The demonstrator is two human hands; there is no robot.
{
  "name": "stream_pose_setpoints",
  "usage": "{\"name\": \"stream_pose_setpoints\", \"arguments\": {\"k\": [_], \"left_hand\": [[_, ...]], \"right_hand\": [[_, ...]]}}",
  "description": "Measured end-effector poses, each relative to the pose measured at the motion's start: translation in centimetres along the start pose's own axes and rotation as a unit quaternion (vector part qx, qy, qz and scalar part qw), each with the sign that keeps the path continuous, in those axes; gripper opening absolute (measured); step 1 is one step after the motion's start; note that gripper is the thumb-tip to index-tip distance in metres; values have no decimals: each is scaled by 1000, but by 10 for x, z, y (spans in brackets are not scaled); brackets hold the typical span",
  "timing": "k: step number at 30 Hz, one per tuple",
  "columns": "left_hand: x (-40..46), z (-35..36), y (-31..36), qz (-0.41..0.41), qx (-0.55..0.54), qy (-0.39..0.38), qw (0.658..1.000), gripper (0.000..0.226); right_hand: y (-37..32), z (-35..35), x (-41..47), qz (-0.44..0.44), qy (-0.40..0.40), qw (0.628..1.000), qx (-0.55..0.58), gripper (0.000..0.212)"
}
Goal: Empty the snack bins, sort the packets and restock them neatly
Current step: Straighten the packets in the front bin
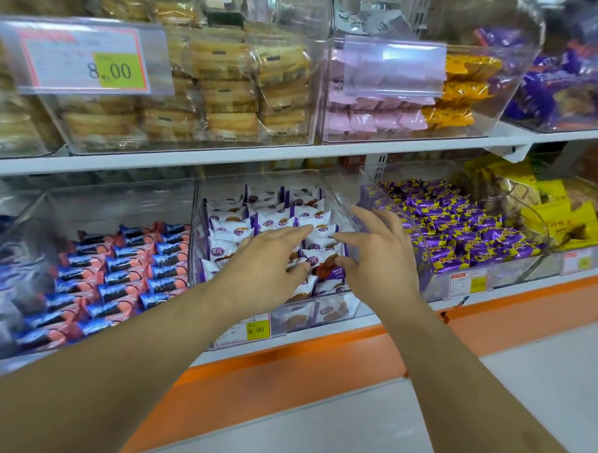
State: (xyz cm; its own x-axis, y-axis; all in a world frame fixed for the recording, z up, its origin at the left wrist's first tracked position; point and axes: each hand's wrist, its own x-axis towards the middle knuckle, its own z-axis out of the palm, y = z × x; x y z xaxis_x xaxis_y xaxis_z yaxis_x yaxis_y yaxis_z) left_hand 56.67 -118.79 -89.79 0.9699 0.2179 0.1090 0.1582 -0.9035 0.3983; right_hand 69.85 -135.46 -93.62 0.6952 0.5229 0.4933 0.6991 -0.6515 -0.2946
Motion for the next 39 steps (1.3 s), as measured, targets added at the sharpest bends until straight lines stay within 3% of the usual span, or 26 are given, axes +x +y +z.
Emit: {"name": "stream_pose_setpoints", "arguments": {"k": [4, 10, 14, 16, 21, 26, 33, 36, 39], "left_hand": [[-3, -5, -4, 2, -2, 4, 1000, 62], [-24, -18, -19, 24, 68, 23, 997, 56], [-40, -24, -25, 1, 145, 21, 989, 54], [-42, -22, -24, 0, 153, 16, 988, 54], [-45, -17, -21, 20, 124, 52, 991, 41], [-43, -15, -22, -4, 99, 67, 993, 40], [-40, -13, -23, -8, 106, 79, 991, 35], [-38, -15, -23, -9, 119, 80, 990, 33], [-37, -15, -24, -7, 123, 83, 989, 33]], "right_hand": [[-1, -1, 1, -14, 9, 999, 47, 47], [-20, -11, -6, -62, 8, 995, 78, 36], [-43, -12, -16, -75, -63, 994, 45, 39], [-46, -12, -15, -80, -44, 996, 23, 39], [-53, -11, -9, -95, -19, 994, 54, 13], [-57, -10, 1, -19, -40, 999, 31, 4], [-54, 4, 5, -14, 7, 1000, 12, 9], [-48, 2, 6, -43, -8, 999, 32, 10], [-45, -10, 4, -56, -63, 992, 91, 34]]}}
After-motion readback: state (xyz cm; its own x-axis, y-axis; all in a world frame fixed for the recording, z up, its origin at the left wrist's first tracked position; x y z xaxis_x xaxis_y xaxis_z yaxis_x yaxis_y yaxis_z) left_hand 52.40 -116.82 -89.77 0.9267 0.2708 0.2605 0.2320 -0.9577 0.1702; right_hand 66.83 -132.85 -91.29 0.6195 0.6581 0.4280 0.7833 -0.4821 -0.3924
